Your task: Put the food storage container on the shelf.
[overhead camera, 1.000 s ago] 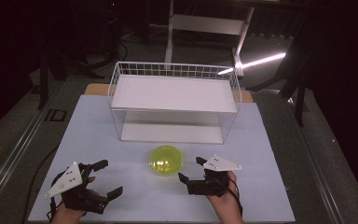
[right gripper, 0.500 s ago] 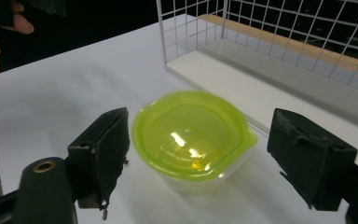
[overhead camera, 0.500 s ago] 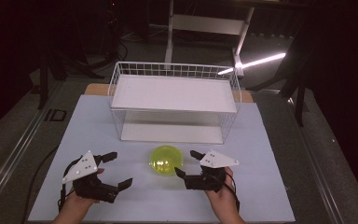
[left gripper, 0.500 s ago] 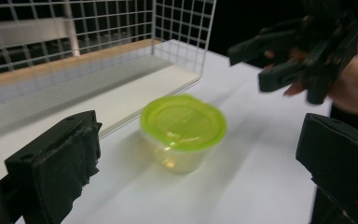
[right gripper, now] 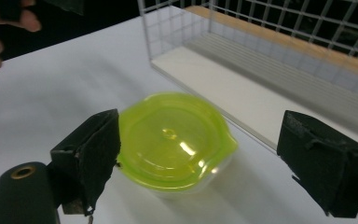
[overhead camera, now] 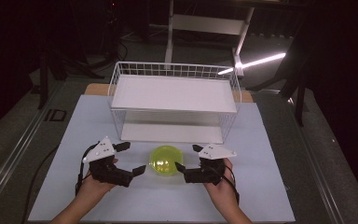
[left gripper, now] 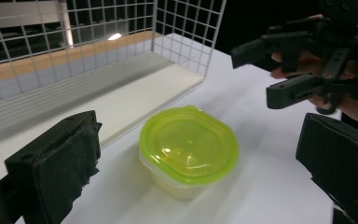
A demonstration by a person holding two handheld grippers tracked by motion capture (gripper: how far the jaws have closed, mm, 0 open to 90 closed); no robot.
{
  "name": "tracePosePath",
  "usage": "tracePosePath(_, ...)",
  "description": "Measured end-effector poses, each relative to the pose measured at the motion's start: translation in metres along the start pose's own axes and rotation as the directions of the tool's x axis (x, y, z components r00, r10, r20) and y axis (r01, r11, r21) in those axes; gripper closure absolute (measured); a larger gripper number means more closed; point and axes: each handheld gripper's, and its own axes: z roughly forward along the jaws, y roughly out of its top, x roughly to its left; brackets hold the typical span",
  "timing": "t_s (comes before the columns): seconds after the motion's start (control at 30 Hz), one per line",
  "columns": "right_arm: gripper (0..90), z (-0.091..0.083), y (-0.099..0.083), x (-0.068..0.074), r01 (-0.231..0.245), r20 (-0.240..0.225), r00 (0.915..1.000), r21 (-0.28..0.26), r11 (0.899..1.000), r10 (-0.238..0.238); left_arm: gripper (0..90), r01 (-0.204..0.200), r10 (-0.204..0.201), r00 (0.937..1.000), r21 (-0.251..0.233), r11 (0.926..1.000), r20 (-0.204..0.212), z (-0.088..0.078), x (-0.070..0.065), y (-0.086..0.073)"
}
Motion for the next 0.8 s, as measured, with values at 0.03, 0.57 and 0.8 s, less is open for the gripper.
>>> tracePosePath(0.03,13.3,0.001,0.000,-0.003,-0.032,-0.014,0.9994,0.003,0.999,0.032,0.5,0.003,-0.003,1.0000,0.006,1.0000,-0.005,0.002,0.001,0.000)
tracePosePath(0.57,22.4,0.028,-0.008,-0.021,-0.229,0.010,0.9734,0.057,0.972,0.229,2.4,0.166,-0.162,0.9860,0.119,0.9790,-0.041,0.047,0.017,-0.010)
tracePosePath(0.8,28.0,0.037,-0.017,-0.022,-0.281,0.043,0.9595,0.081,0.956,0.279,15.9,0.264,-0.247,0.9629,0.192,0.9452,-0.109,0.060,0.021,-0.018)
